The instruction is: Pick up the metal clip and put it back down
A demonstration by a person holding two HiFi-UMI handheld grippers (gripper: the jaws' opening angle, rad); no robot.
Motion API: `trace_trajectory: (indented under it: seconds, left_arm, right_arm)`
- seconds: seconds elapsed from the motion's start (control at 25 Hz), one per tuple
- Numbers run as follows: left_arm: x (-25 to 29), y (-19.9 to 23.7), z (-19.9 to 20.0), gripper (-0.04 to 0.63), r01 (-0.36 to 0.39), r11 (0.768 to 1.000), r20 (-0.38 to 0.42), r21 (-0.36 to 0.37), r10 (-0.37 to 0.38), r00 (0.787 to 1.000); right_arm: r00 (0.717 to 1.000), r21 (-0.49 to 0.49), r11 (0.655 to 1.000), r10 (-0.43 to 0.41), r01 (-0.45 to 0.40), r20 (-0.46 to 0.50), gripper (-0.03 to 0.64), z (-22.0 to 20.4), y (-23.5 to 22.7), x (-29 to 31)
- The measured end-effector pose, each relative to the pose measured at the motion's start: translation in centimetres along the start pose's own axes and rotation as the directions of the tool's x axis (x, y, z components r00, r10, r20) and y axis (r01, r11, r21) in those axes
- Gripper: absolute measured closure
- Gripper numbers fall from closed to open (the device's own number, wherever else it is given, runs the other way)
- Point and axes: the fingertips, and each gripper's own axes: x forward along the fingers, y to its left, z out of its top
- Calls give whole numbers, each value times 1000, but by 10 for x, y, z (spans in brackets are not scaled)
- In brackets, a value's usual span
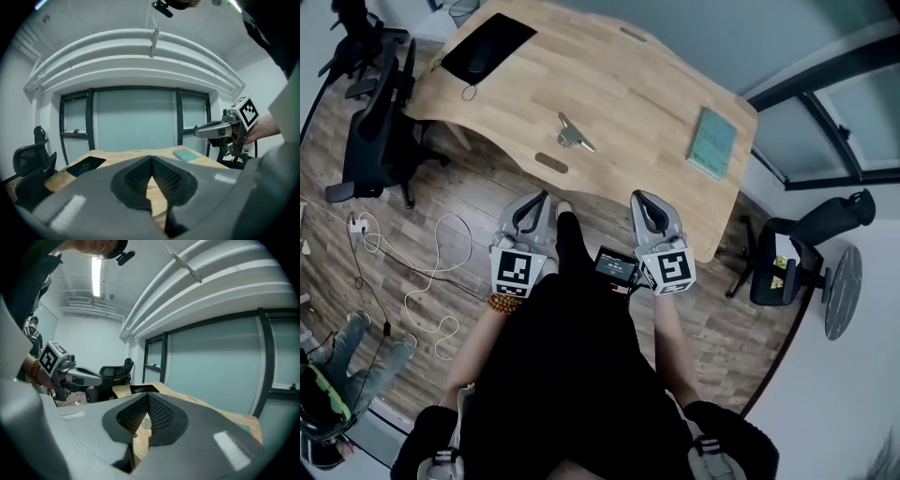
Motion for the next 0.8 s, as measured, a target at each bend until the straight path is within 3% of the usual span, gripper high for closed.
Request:
trace_trajectory:
  seconds: [0.28, 0.48, 0.6, 0.8]
  left_arm:
    - [79, 33, 20, 594, 37, 997, -46, 74, -33, 998]
    - [130, 52, 24, 588, 53, 996, -78, 78, -47, 996]
    - [152, 63, 16, 558, 45, 996, -102, 78, -37, 994]
    - [179, 75, -15, 501, 54, 997, -175, 46, -46, 983]
  right_arm:
    - [1000, 51, 998, 25, -25, 5, 594, 0, -59, 76]
    - [996, 65, 994, 84, -84, 14, 594, 4, -82, 124]
    - [991, 50, 990, 132, -132, -3, 594, -5, -86, 149]
    - [988, 41, 989, 145, -142, -58, 594, -25, -95, 183]
